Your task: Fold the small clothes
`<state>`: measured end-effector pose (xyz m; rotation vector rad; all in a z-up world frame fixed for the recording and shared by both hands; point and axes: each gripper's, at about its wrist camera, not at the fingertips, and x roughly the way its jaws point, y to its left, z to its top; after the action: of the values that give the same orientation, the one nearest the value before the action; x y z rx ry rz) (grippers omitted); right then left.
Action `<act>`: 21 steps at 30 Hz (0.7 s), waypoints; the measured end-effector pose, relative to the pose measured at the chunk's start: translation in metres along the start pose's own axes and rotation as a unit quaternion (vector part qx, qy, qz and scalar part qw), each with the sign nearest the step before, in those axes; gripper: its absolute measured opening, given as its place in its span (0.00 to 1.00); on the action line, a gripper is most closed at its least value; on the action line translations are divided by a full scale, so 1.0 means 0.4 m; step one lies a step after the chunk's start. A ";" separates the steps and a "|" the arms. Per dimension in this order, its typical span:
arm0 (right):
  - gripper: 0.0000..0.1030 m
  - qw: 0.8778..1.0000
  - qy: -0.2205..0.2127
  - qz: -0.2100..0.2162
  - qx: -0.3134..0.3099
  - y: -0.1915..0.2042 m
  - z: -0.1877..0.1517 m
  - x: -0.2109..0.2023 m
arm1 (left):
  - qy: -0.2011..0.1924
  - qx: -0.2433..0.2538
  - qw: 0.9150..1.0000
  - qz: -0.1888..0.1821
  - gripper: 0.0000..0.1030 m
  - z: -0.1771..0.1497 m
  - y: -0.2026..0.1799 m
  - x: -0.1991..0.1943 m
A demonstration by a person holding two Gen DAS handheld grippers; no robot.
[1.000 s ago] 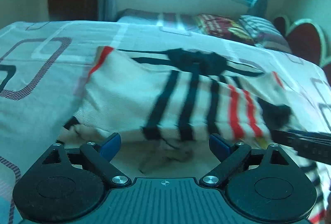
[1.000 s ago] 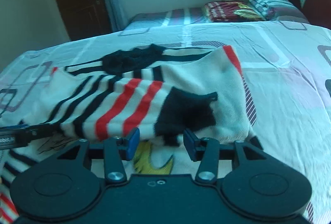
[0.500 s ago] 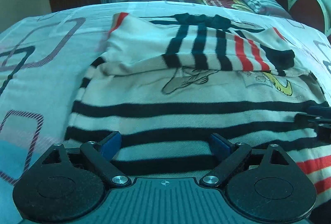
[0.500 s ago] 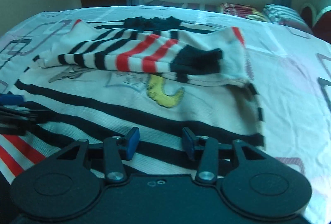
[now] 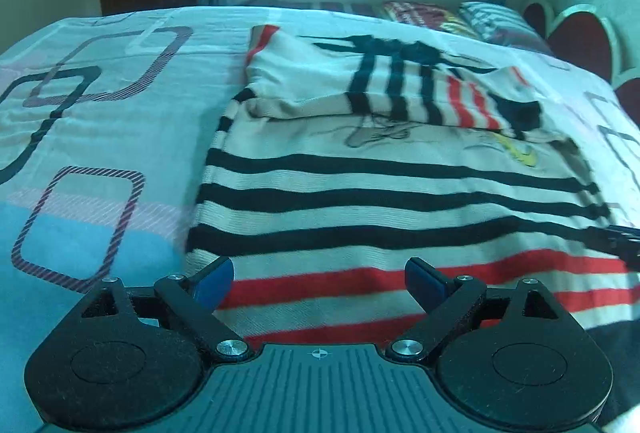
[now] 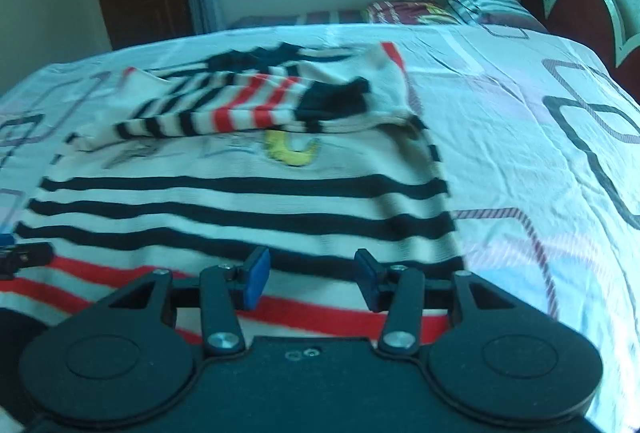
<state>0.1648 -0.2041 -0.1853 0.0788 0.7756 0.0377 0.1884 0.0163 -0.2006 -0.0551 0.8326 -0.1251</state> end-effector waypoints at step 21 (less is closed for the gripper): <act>0.51 0.998 0.029 -0.055 -0.022 0.051 -0.162 -0.061 | 0.018 0.058 0.998 -0.005 0.89 -0.116 -0.017 -0.048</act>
<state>0.1017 -0.1815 -0.2126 -0.0066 0.8363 -0.0470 0.1408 0.0120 -0.2170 0.0519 0.8587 -0.1833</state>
